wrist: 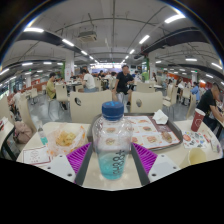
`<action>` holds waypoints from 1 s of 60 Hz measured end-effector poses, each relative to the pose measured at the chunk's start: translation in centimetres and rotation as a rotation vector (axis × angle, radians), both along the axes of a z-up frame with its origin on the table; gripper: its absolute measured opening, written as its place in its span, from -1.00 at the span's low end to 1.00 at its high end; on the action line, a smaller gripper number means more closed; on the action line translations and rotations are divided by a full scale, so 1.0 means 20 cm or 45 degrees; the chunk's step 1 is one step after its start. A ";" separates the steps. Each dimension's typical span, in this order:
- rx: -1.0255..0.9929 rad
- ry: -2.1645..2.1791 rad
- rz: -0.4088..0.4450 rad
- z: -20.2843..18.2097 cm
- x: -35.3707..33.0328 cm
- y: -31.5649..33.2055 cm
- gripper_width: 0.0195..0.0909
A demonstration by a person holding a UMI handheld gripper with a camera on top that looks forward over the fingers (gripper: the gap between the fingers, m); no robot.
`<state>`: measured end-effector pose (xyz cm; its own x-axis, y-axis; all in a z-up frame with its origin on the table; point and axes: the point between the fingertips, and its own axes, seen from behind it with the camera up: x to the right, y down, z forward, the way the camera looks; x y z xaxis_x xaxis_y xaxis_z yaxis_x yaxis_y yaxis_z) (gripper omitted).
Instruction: Pour water
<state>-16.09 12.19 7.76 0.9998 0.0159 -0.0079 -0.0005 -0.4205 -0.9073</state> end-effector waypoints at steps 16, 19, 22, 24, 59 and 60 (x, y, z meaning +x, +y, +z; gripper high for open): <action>0.048 -0.011 -0.029 -0.03 0.02 0.06 -0.29; 0.040 -0.022 -0.012 -0.03 0.01 0.05 -0.43; 0.022 -0.038 0.014 -0.03 0.00 0.05 -0.49; 0.017 -0.047 0.021 -0.02 -0.01 0.04 -0.49; -0.043 1.837 -0.220 0.60 0.22 -0.23 -0.49; -0.052 1.888 -0.237 0.59 0.24 -0.23 -0.49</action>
